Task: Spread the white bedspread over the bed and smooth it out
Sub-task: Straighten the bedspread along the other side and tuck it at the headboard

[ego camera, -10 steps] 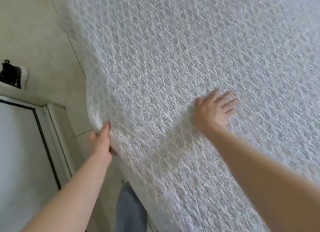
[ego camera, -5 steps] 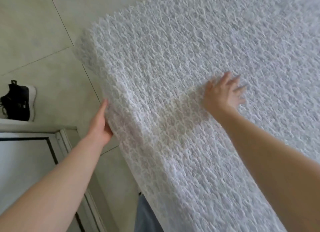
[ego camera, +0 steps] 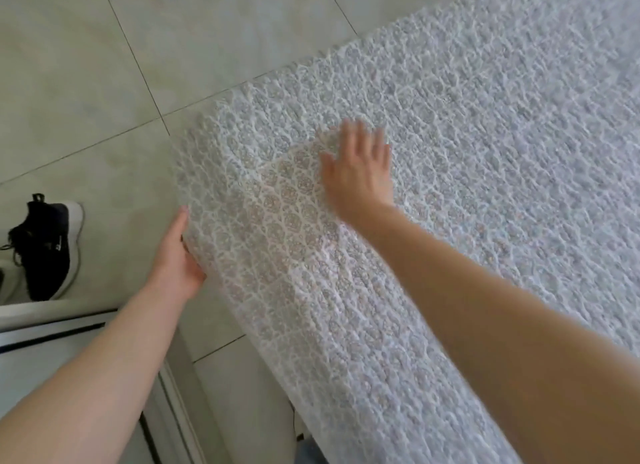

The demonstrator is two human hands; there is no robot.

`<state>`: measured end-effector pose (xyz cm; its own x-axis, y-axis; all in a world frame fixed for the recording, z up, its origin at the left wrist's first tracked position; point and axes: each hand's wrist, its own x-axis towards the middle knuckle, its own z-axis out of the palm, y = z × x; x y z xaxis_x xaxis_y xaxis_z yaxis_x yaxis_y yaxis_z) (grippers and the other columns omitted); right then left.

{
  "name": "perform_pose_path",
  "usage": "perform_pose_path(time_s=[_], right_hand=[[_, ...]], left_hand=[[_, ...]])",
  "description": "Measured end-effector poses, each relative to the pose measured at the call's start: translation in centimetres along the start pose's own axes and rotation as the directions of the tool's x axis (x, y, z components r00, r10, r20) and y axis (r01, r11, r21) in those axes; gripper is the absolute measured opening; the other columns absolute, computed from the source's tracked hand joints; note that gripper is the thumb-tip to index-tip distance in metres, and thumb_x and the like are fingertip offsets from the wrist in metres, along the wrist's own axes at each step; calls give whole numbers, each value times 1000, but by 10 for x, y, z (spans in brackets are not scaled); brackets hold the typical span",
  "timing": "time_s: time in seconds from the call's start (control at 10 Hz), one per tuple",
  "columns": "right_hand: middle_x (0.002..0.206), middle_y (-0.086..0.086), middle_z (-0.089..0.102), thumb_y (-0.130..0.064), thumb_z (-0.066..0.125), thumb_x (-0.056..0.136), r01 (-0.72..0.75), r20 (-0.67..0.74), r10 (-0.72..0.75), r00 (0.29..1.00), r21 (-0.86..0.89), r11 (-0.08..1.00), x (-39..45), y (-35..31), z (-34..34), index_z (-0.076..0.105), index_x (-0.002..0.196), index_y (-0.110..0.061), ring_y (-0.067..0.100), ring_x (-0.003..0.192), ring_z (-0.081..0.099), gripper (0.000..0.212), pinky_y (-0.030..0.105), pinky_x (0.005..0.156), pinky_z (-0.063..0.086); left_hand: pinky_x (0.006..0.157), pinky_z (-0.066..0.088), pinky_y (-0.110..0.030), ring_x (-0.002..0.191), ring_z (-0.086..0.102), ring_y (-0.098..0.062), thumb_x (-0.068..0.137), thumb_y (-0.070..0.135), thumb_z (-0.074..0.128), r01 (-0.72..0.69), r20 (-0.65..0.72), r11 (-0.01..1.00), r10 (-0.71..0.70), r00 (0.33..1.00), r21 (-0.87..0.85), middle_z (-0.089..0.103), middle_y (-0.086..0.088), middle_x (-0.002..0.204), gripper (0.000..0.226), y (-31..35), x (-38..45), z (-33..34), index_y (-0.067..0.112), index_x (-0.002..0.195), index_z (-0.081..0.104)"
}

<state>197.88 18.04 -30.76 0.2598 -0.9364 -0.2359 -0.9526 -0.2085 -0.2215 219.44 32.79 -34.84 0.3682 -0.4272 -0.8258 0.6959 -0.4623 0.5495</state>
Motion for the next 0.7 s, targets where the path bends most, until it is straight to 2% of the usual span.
perform_pose_path(time_s=[0.1, 0.2, 0.3, 0.4, 0.5, 0.6, 0.7], right_hand=[[162, 18, -9, -47, 16, 102, -270, 20, 270, 963, 8, 963, 46, 26, -9, -6, 155, -14, 43, 147, -8, 66, 58, 119, 3], [160, 20, -12, -55, 14, 99, -359, 5, 360, 933, -42, 932, 75, 11, -8, -8, 155, -19, 48, 145, -9, 70, 65, 115, 1], [159, 22, -14, -56, 8, 98, -337, -26, 336, 941, -92, 937, 86, -33, -2, -8, 155, -19, 50, 143, -11, 69, 68, 113, -1], [161, 18, -13, -54, 11, 98, 93, 9, -93, 996, -150, 984, 62, -96, 17, -4, 155, -22, 50, 143, -14, 67, 67, 113, -6], [161, 8, 17, -33, 30, 101, 624, 181, -607, 774, -49, 780, 10, -142, 36, 22, 152, -25, 37, 149, 2, 52, 56, 118, -3], [147, 8, 41, -7, 44, 93, 588, 119, -638, 761, 290, 755, -25, -142, 31, 38, 144, -12, 27, 143, 26, 52, 37, 116, 21], [141, 13, 47, 2, 43, 89, 418, 0, -458, 889, 409, 811, -40, -109, 10, 42, 141, -4, 29, 134, 35, 52, 34, 108, 32]], left_hand=[[86, 55, -43, 94, 74, -22, 84, 42, 73, -109, -15, 992, 110, 994, 59, 76, -6, 105, 42, 50, 17, 23, 16, 116, 68], [82, 59, -48, 88, 75, -22, 78, 29, 81, -286, -119, 954, 296, 948, 96, 77, -4, 102, 41, 99, 29, 21, 14, 114, 68], [70, 59, -32, 82, 74, -13, 85, 28, 76, -363, -190, 913, 395, 899, 185, 75, 3, 95, 13, 104, 32, 0, 21, 89, 65], [65, 52, -27, 66, 65, -10, 88, 29, 72, -296, -356, 870, 442, 823, 395, 67, 1, 92, 15, 77, 58, -15, 22, 95, 60], [56, 39, -28, 61, 59, -13, 89, 16, 63, -152, -325, 906, 292, 900, 395, 59, -8, 99, 47, 60, 71, -15, 15, 132, 44], [60, 38, -28, 74, 53, -15, 73, 32, 48, -119, -175, 928, 190, 966, 352, 54, -11, 107, 81, 48, 63, -9, 11, 150, 31], [77, 51, -36, 88, 61, -22, 94, 14, 48, -185, -155, 890, 270, 950, 416, 54, -9, 113, 51, 37, 47, 4, 8, 144, 39]])
